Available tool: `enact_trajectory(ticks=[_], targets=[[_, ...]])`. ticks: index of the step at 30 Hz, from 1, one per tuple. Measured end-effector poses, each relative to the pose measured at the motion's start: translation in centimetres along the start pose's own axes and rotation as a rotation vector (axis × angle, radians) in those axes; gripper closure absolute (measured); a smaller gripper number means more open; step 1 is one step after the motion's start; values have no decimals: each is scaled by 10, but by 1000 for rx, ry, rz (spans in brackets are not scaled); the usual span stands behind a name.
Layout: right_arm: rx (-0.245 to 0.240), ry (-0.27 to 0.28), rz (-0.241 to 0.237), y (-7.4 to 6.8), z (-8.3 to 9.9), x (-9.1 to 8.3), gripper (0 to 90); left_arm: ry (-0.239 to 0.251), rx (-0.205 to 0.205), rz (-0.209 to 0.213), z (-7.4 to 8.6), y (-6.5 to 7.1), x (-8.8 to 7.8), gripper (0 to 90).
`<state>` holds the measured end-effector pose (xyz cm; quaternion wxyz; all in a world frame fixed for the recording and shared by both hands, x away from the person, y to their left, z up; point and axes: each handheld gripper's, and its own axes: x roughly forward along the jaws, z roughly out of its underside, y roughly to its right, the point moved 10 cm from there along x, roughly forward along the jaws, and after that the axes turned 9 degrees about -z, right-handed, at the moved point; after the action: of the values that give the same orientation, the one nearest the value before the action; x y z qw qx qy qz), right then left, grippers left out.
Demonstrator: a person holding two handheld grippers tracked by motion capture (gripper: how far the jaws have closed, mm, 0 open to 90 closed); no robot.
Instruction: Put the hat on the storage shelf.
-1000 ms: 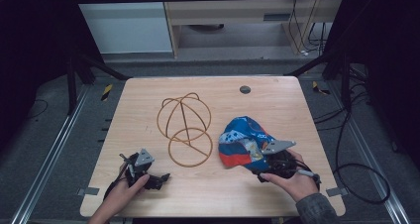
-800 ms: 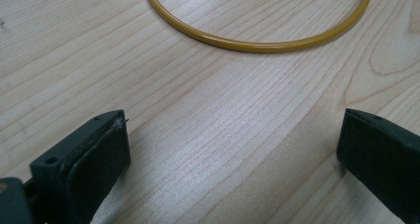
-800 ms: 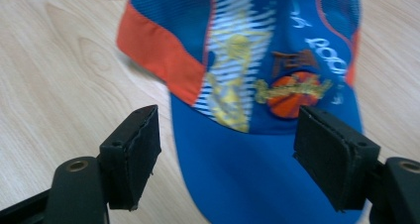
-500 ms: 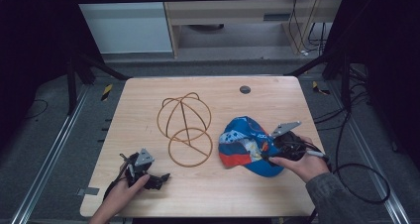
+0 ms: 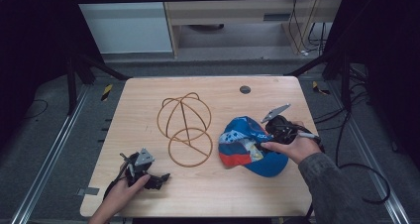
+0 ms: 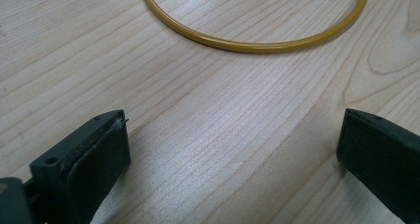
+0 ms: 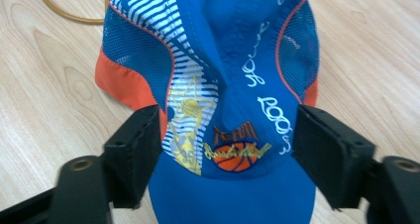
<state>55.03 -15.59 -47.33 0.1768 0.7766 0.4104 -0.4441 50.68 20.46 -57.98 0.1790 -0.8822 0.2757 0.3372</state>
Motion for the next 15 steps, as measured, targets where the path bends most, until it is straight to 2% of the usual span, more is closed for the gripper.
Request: enact_trajectory(ticks=[5,8,15], targets=[[-1,-6,8,3,-7,5,197,0,0,0,0,0,0,0],[5,-1,9,4,-10,6,199,0,-1,0,0,0,0,0],[-1,-32,-17,1,-10,19,292,0,0,0,0,0,0,0]])
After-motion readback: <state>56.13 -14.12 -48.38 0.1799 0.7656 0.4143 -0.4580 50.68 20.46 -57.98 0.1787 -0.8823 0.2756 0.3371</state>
